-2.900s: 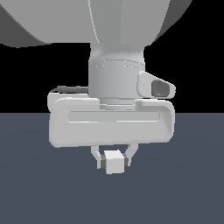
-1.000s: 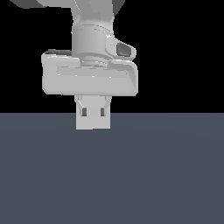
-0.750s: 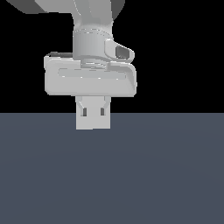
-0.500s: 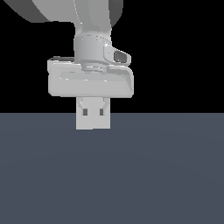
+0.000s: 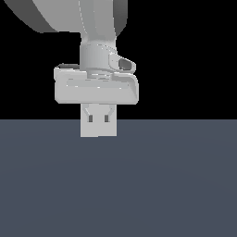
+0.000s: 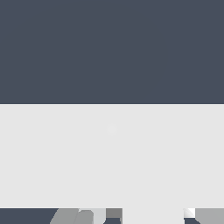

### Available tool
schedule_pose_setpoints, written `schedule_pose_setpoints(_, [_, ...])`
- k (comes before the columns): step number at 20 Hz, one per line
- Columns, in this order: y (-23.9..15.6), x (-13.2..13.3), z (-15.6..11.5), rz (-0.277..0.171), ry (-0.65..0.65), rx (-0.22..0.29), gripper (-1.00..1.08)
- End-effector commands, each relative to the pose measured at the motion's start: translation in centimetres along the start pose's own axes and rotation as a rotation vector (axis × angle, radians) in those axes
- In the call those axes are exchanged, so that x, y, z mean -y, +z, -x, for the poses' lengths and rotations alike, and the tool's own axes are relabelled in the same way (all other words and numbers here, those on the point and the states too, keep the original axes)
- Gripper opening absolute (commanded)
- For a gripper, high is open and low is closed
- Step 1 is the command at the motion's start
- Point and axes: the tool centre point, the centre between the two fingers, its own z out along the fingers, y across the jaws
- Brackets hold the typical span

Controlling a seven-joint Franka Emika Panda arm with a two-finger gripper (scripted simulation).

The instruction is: Plug the charger into the wall socket.

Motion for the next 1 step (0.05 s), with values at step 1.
schedule_pose_setpoints(1, [-0.02, -0.01, -0.09, 0.0, 0.0, -0.001, -1.0])
